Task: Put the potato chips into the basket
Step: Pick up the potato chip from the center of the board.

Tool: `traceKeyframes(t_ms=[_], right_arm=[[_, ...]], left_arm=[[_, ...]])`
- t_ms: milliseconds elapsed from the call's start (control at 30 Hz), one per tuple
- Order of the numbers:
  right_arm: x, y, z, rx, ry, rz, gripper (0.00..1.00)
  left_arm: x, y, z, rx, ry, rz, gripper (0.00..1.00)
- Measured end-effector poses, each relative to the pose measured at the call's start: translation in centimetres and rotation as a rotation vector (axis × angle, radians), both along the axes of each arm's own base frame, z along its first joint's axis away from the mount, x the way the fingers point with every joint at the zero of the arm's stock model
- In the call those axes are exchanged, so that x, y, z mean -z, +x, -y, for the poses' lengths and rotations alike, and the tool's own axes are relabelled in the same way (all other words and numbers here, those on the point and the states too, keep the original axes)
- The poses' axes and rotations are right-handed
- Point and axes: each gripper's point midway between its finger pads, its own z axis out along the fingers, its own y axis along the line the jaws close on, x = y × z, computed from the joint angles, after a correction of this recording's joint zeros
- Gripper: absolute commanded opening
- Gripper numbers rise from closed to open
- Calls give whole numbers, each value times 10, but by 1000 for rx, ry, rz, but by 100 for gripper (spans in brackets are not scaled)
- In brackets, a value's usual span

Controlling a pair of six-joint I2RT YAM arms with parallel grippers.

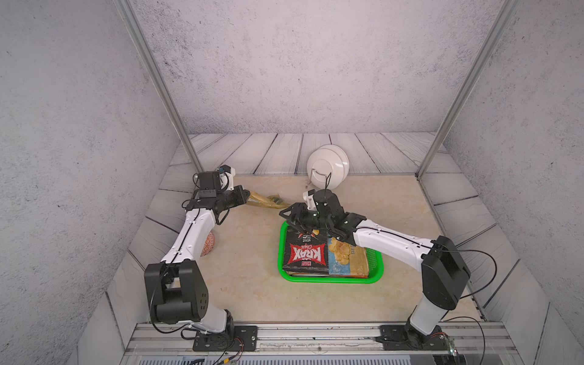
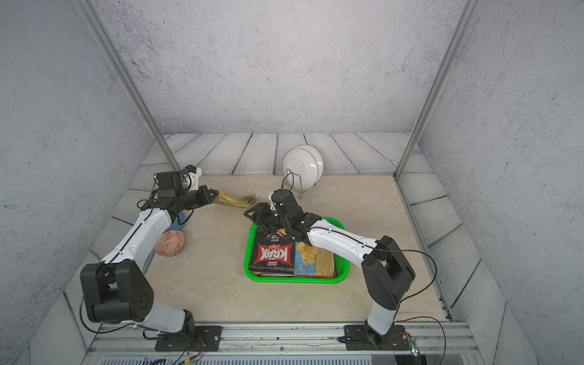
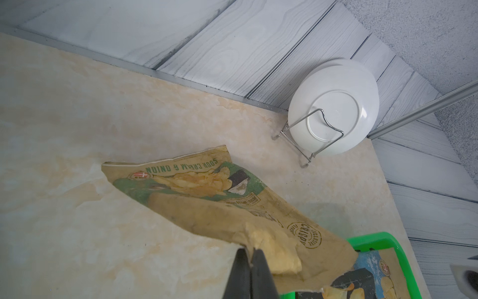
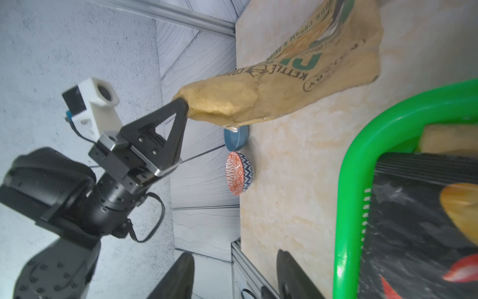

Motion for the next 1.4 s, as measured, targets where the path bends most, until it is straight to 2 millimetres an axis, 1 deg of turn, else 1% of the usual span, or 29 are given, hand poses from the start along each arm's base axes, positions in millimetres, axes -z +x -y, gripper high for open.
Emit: traceKeyframes(t_ms=[133,267,400,533,633,733,833,967,1100,1267,1333,1400], right_arm=[[-5,7,-18,55,45,-75,56],[-7,15,-29,115,92,-132,56],[3,23,-36,167,106,-202,56],[14,29,-42,205,126,-268,56],[18,35,-44,241,152,-302,55],[20,42,-48,268,169,-323,55],[17,47,-54,280,190,-338,53],[18,51,-55,304,200,-358,51],[26,53,-54,323,189,-374,51],[37,54,-52,345,170,-395,51],[40,56,-52,357,165,-398,48],[42,58,-51,366,164,-398,41]], left_arm=[[2,-6,2,6,-13,6,0],[-3,-9,5,21,-23,33,0],[-5,-12,8,39,-34,46,0],[-3,-14,12,58,-46,47,0],[-2,-16,14,72,-54,51,0],[-1,-18,16,81,-60,52,0],[-2,-19,17,88,-62,53,0],[-3,-22,17,94,-58,64,0],[-4,-29,19,103,-57,72,0],[-4,-30,20,109,-61,76,0],[-4,-30,20,110,-62,76,0],[-3,-31,20,112,-64,72,0]])
